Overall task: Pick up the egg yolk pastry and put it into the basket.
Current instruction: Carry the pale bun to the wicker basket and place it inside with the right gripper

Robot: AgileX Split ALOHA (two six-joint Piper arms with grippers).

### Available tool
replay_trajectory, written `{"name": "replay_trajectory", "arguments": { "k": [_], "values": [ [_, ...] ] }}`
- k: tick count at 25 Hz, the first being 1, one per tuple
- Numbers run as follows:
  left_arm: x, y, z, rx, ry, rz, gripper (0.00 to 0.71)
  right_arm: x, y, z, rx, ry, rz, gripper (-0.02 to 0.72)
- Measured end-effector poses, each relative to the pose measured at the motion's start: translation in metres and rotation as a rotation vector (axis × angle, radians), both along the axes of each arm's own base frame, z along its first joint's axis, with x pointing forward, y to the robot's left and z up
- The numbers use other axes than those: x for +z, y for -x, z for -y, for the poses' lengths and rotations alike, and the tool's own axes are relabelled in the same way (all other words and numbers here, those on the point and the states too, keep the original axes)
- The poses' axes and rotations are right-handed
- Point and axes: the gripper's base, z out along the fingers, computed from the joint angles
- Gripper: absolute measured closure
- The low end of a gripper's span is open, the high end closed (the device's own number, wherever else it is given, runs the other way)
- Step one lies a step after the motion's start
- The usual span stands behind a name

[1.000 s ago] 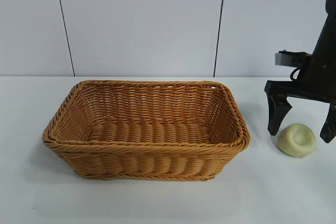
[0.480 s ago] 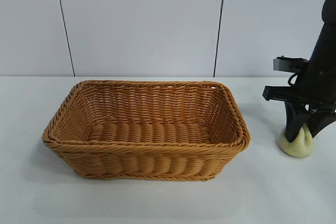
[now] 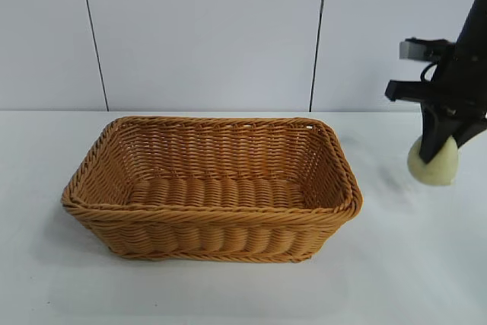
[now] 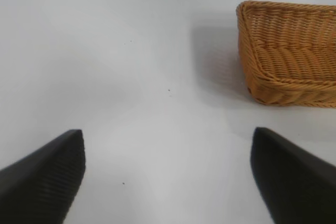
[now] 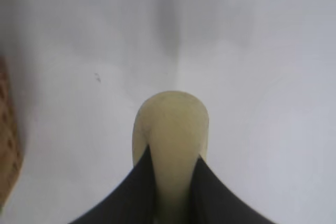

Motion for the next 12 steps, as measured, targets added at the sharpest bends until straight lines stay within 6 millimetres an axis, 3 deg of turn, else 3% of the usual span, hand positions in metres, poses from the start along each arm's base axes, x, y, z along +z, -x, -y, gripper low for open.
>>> {"name": "replay_trajectory", "arguments": {
  "k": [6, 12],
  "values": [
    [0.000, 0.000, 0.000, 0.000, 0.000, 0.000, 0.047, 0.060, -0.005, -0.012, 0.048, -0.002, 0.097, 0.648],
    [0.000, 0.000, 0.000, 0.000, 0.000, 0.000, 0.047, 0.074, -0.001, -0.069, 0.177, -0.014, 0.132, 0.648]
  ]
}}
